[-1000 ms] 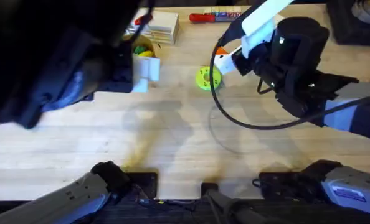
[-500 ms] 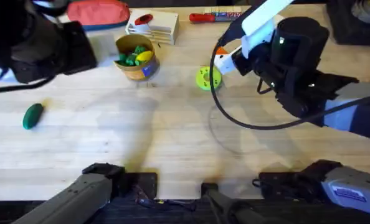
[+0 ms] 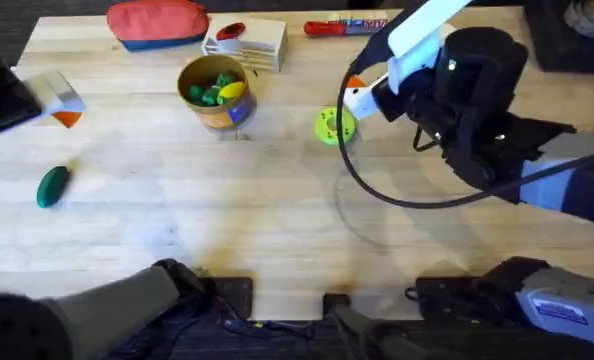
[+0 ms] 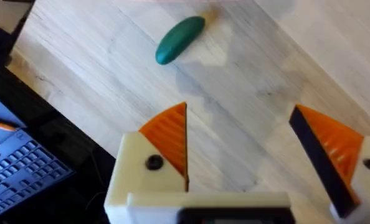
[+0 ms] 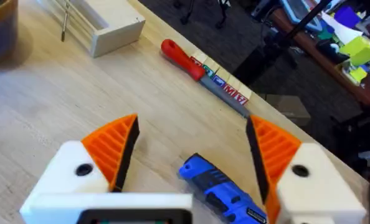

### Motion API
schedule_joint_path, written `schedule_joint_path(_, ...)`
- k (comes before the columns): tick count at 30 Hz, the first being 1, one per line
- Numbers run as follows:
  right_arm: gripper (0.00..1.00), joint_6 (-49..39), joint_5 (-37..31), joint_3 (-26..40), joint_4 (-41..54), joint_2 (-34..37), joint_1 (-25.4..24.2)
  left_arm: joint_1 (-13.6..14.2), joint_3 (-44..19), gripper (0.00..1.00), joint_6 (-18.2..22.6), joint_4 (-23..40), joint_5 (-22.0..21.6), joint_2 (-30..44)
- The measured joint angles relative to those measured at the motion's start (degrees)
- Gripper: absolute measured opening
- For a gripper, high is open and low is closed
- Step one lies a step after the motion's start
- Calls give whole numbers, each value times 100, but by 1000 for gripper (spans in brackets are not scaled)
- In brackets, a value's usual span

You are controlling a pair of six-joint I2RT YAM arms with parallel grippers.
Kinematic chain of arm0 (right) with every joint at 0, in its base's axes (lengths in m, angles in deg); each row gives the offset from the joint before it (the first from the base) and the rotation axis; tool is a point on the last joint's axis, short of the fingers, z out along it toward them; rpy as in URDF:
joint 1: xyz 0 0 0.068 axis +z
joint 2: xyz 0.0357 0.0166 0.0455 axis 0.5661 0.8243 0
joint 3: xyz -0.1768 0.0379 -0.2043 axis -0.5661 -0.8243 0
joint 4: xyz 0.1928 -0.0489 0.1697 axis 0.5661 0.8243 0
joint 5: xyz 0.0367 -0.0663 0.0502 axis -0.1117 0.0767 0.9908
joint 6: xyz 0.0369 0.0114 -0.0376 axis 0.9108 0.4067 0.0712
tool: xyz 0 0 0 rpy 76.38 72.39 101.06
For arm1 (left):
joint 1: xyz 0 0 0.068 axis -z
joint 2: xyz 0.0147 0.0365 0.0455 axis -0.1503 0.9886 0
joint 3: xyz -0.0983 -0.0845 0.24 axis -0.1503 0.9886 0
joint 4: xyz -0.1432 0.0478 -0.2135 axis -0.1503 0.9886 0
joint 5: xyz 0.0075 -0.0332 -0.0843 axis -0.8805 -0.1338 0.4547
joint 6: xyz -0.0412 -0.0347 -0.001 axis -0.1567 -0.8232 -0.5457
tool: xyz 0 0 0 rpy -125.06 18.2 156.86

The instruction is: Pick up the gripper from the table and insert it into the empty holder that is missing its gripper. Then pick up a screw, insert it into the mounting hole, and use the screwdriver to tighten it. Finally, clean up the table by picking up the vegetable and placing it into the bucket.

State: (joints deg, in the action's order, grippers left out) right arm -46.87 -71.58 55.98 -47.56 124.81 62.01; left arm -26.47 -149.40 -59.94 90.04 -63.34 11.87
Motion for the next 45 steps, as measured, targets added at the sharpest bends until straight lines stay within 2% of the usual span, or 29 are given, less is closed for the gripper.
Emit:
schedule_joint_path(2,994,0,0,0,2,0,0,-228,0,986,296,-199,81,223)
schedule_joint_path(9,994,-4,0,0,39,0,0,-1005,0,988,907,-795,106,1081)
schedule_joint_path(12,992,-46,0,0,37,0,0,-1254,0,984,1443,-922,171,1480)
schedule_joint_path(19,992,-144,0,0,37,0,0,-1659,2,993,2847,-1388,366,2332)
schedule_joint_path(25,994,-181,-1,0,35,0,5,-1908,2,991,3623,-1824,392,2801)
schedule_joint_path(33,993,-185,-2,0,28,-2,193,-1995,2,991,3930,-2576,445,3153)
schedule_joint_path(37,992,-201,-2,0,1,0,258,-1995,4,944,3985,-2510,869,3379)
schedule_joint_path(45,992,-203,-2,0,-219,0,258,-2035,4,836,4002,-2142,1141,3401)
